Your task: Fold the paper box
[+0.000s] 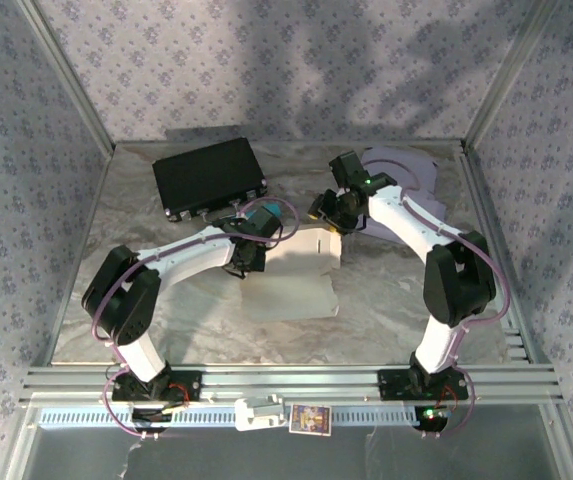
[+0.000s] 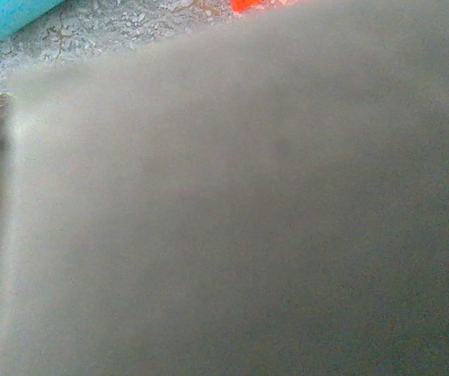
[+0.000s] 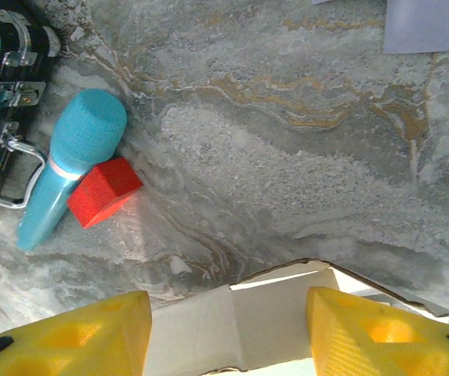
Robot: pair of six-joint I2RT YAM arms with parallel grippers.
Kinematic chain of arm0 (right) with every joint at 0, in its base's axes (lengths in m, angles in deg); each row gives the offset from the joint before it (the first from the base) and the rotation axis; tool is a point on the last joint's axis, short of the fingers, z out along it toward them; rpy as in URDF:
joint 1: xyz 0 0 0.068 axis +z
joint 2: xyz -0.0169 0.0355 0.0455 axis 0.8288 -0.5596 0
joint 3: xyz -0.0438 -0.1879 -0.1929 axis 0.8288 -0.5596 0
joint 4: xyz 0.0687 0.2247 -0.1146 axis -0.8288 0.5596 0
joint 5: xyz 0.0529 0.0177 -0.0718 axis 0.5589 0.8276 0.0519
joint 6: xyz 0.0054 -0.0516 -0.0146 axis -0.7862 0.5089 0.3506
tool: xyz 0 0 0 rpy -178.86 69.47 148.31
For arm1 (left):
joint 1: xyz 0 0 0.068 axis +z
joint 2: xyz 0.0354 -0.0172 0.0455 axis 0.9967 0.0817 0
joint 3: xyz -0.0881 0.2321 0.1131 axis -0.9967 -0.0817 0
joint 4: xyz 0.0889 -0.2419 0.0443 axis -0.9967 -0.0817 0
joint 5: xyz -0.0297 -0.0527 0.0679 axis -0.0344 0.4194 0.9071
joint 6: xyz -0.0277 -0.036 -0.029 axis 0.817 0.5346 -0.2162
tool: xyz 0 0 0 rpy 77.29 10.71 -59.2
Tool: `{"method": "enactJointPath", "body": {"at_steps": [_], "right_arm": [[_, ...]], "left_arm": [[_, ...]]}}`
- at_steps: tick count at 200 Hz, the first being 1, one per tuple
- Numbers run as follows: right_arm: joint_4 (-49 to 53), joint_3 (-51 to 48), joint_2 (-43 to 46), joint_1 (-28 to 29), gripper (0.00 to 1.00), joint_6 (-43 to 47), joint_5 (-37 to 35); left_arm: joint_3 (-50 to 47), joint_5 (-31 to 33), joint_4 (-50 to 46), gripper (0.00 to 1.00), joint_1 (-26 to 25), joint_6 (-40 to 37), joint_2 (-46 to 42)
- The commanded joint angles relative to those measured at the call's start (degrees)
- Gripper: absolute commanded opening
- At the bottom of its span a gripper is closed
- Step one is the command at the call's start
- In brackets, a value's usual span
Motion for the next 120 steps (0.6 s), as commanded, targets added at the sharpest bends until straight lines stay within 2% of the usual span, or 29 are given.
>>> {"method": "enactJointPath", "body": {"at_steps": [1,39,83,120], "right_arm": [[-1.87,-0.07,-0.15,1.06,0.57,-3.05,3.35],[-3.30,-0.88,-0.20,1.59,0.55,-8.64,6.31],[-6.78,-2.10,1.20,0.90,0.55,-9.41,6.42],[-3.83,-6.69,9.11,-0.15,0.55,-5.27,0.57]], "left_arm": [[1.24,-0.49,-2.68,0.00,0.17,-1.93,0.92],[1.42,-0.74,-2.68,0.00,0.09,-1.94,1.11],[0.89,-1.09,-2.41,0.00,0.09,-1.56,0.84],[0.98,-1.00,-2.73,0.00,0.09,-1.50,0.57]]}}
